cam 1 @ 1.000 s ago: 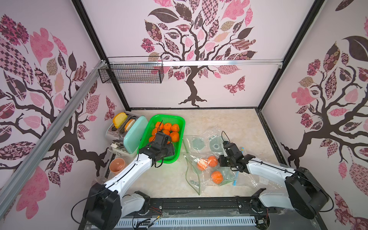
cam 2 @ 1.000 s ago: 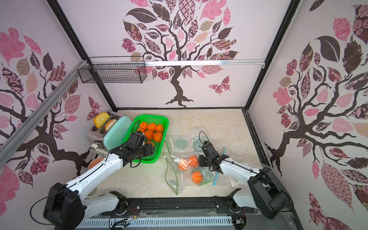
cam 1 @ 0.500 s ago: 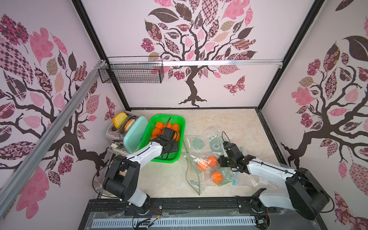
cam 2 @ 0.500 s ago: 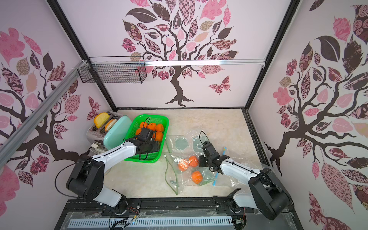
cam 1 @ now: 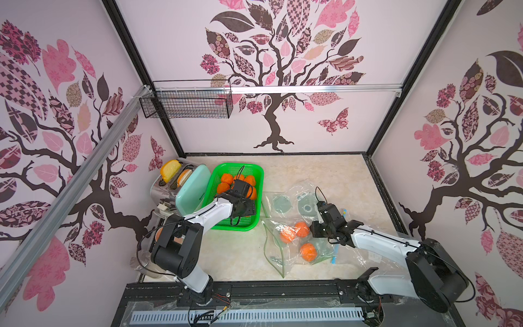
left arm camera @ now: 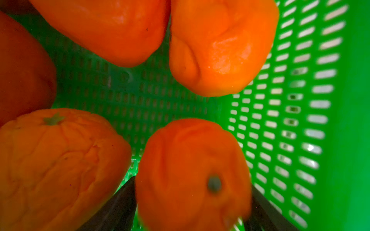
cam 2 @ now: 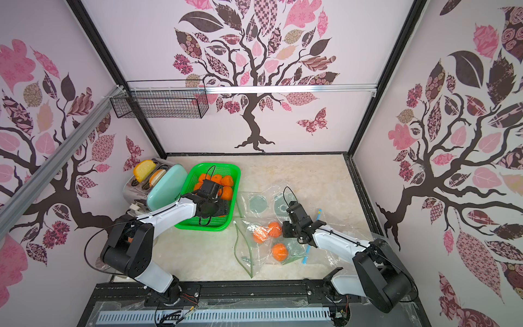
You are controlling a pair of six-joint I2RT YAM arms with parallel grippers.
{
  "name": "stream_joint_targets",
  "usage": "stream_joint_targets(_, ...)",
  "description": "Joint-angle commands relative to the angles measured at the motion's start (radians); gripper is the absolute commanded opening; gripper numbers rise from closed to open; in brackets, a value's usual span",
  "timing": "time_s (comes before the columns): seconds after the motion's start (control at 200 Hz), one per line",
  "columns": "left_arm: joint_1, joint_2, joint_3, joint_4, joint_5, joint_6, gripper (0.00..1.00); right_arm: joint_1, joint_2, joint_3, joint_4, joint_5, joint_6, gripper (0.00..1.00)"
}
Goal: Open the zip-top bag and take out the orange
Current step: Place the orange in the basket, then pick up the orange from the zipper food storage bag.
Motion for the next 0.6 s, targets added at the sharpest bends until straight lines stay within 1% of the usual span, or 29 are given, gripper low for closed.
stream_joint_targets(0.0, 0.001, -0.044, 0.038, -0.035, -0.019, 0.013, 0.81, 0.007, -0.002, 0.005, -0.011, 0.001, -0.002, 0.29)
stream_joint_targets(0.115, 0.001, -0.076, 0.043, -0.040, 0.000, 0.010, 0.82, 0.007, 0.002, 0.009, -0.011, -0.007, -0.002, 0.29)
stream_joint_targets(0.18, 0.001, -0.095, 0.060, -0.072, 0.006, 0.013, 0.82, 0.007, 0.003, 0.010, -0.015, -0.009, -0.002, 0.29)
stream_joint_targets(0.275, -0.008, -0.164, 0.054, -0.099, 0.024, 0.009, 0.79, 0.007, -0.003, 0.006, -0.011, -0.006, -0.003, 0.29)
stream_joint_targets(0.335, -0.021, -0.230, 0.038, -0.117, 0.048, 0.003, 0.73, 0.007, -0.002, 0.007, -0.009, -0.006, -0.002, 0.29)
stream_joint_targets(0.395, -0.056, -0.305, 0.013, -0.129, 0.082, 0.000, 0.66, 0.007, 0.000, 0.009, -0.010, -0.003, -0.003, 0.29)
stream_joint_targets(0.44, -0.096, -0.357, -0.014, -0.137, 0.101, -0.005, 0.57, 0.007, 0.003, 0.012, -0.011, 0.000, -0.004, 0.29)
stream_joint_targets(0.53, -0.162, -0.473, -0.087, -0.121, 0.242, -0.044, 0.44, 0.007, 0.003, 0.019, -0.021, 0.009, -0.005, 0.29)
stream_joint_targets(0.595, -0.234, -0.563, -0.177, -0.054, 0.316, -0.082, 0.38, 0.007, -0.002, 0.019, -0.019, 0.011, -0.005, 0.29)
